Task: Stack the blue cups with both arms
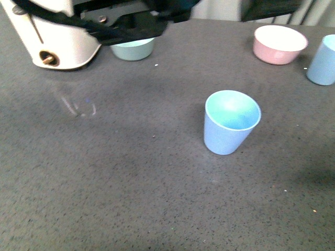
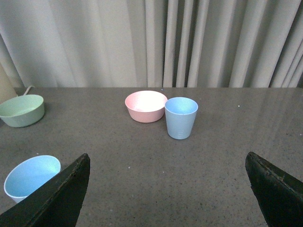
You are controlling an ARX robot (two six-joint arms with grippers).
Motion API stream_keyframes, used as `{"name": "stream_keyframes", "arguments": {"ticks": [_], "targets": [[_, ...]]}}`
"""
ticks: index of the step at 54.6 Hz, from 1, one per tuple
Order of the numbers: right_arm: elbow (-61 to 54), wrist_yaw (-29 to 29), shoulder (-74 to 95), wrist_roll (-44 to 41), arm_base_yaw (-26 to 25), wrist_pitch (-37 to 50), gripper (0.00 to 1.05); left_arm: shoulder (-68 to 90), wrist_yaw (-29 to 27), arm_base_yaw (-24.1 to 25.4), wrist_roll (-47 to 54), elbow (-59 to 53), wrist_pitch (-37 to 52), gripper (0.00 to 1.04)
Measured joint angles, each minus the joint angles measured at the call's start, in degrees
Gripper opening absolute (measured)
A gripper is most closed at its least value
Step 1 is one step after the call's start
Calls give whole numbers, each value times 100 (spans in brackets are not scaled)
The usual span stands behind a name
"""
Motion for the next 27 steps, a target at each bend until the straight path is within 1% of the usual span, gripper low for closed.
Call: {"name": "stream_keyframes", "arguments": {"ticks": [4,8,11,15,17,18,19,20,22,24,27], "targets": [[0,0,0,0,0,0,96,315,61,363,114,46,234,96],[0,-9,0,0,0,0,96,662,68,831,238,94,365,96],[0,4,0,0,0,0,96,717,46,944,243,94,369,96],[0,2,0,0,0,0,96,723,52,966,258,98,374,96],[0,-2,0,0,0,0,96,726,-201,931,444,4,739,94],[0,-2,0,0,0,0,96,726,-518,918,728,-173,1351,90],[0,-2,0,0,0,0,96,726,-693,909,852,-275,1683,89],[0,-20,0,0,0,0,96,715,-1001,909,1121,-507,2352,85],[0,-17,0,0,0,0,96,614,-1373,957,1661,-1047,3587,78],[0,-7,0,0,0,0,96,407,-1453,1117,2221,-1757,4828,69],[0,7,0,0,0,0,96,-9,-1353,1394,2645,-2570,6000,57]]}}
